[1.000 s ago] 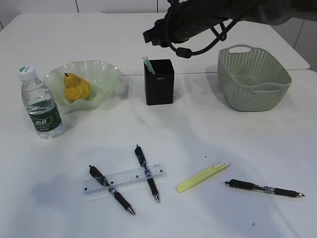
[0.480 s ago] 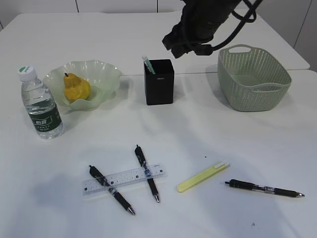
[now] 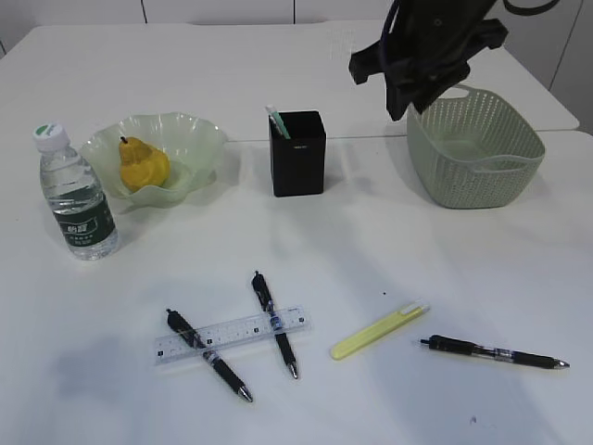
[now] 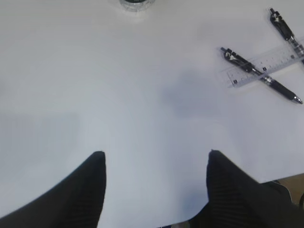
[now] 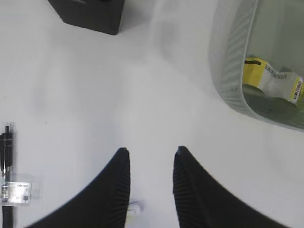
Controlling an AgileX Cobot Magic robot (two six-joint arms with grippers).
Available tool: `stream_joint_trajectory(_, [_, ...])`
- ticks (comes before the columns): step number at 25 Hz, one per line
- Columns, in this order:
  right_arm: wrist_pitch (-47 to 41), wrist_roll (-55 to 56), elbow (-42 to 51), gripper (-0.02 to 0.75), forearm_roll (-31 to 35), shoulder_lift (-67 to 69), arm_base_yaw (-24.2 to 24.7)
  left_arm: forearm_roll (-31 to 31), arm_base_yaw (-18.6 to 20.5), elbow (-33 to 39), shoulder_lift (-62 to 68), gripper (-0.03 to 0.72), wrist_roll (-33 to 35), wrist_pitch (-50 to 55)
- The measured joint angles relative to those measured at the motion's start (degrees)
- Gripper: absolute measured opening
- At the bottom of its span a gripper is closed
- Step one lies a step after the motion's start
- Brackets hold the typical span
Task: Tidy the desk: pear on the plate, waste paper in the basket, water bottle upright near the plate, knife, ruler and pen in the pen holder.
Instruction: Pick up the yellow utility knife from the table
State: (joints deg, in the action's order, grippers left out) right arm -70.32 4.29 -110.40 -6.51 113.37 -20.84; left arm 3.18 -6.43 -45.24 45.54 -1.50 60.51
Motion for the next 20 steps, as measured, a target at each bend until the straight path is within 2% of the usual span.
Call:
stream_joint_trajectory(7, [-0.8, 1.9, 0.0, 0.262, -0.3, -3.8, 0.0, 0.0, -0.2, 0.0, -0.2, 0.466, 4.1, 3.7])
stream_joint_trajectory(14, [-1.3, 2.5, 0.0, 0.261, -1.5, -9.4, 0.2, 3.4, -1.6, -0.1, 2.9, 0.466, 7.2, 7.1])
stream_joint_trajectory(20, [-1.4, 3.1, 0.1, 0.261, -1.8, -13.0, 2.2, 5.0, -1.6, -5.3, 7.7, 0.466, 8.5, 7.8])
